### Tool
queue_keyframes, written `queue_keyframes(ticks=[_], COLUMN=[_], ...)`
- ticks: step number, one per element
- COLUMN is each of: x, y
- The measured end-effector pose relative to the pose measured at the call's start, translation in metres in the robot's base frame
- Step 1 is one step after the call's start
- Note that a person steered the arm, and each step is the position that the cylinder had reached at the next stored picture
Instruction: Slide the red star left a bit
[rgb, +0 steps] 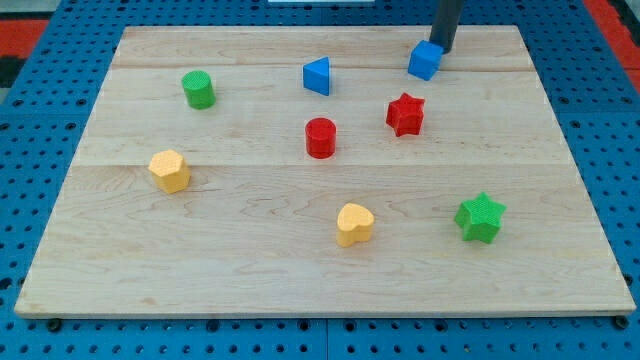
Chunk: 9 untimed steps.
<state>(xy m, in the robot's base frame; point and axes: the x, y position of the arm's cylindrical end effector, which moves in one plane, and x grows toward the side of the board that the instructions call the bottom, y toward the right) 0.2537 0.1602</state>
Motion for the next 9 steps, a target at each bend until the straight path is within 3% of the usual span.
queue_keyframes(ticks=[2, 3, 4, 5, 9], x=[0.055, 0.105, 0.124, 0.127, 0.143], y=[0.011, 0.011, -0.012, -0.044, -0.047])
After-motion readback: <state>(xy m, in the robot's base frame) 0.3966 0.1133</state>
